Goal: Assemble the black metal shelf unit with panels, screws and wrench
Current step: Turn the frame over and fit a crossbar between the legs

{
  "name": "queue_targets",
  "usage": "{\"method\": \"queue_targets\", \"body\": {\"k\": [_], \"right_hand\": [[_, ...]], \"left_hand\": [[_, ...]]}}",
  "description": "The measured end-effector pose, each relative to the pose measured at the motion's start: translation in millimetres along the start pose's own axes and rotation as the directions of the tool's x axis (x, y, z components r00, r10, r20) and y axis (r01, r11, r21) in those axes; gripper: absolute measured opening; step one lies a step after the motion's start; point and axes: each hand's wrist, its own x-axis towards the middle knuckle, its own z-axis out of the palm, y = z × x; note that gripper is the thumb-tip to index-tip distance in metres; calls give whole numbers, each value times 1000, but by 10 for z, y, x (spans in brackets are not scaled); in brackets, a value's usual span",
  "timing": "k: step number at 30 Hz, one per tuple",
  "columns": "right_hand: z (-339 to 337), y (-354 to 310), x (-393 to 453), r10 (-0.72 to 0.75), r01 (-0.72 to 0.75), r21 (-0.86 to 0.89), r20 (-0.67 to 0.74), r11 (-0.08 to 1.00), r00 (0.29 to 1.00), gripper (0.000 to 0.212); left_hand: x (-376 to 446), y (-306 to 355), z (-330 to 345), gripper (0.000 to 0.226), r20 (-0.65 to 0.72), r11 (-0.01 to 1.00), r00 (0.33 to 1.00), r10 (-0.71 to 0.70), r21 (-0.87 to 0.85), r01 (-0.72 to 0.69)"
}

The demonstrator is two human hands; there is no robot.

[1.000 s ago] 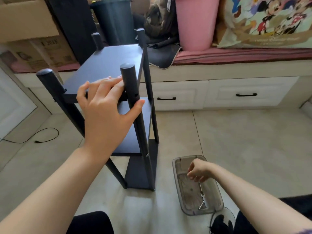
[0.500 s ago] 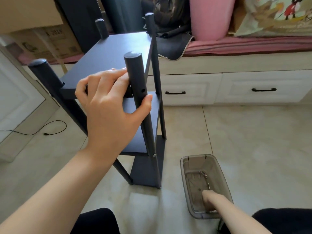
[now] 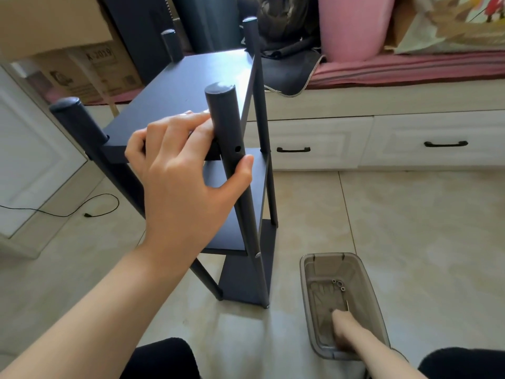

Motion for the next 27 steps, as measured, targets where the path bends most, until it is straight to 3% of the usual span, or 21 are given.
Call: {"method": "queue_targets", "body": {"k": [3, 5, 7, 18, 27], "right_hand": [[-101, -70, -22, 79, -82, 212, 23, 974, 997, 37], [-114, -74, 25, 109, -112, 261, 25, 959, 994, 31], [-155, -97, 53, 70, -80, 232, 50, 969, 996, 21], [-339, -179, 248, -67, 70, 177, -22, 982, 997, 39], [-1223, -420, -73, -179, 177, -30, -101, 984, 979, 24]], "left_hand": [[-1, 2, -2, 34, -2, 1000, 1000, -5, 1, 5], [-2, -1, 1, 34, -4, 1000, 1000, -9, 3, 9], [-3, -3, 8, 35, -5, 1000, 1000, -7, 10, 7], [-9, -25, 83, 39, -41, 997, 998, 52, 57, -50], [18, 27, 13, 40, 18, 999, 1000, 25, 29, -26]]}}
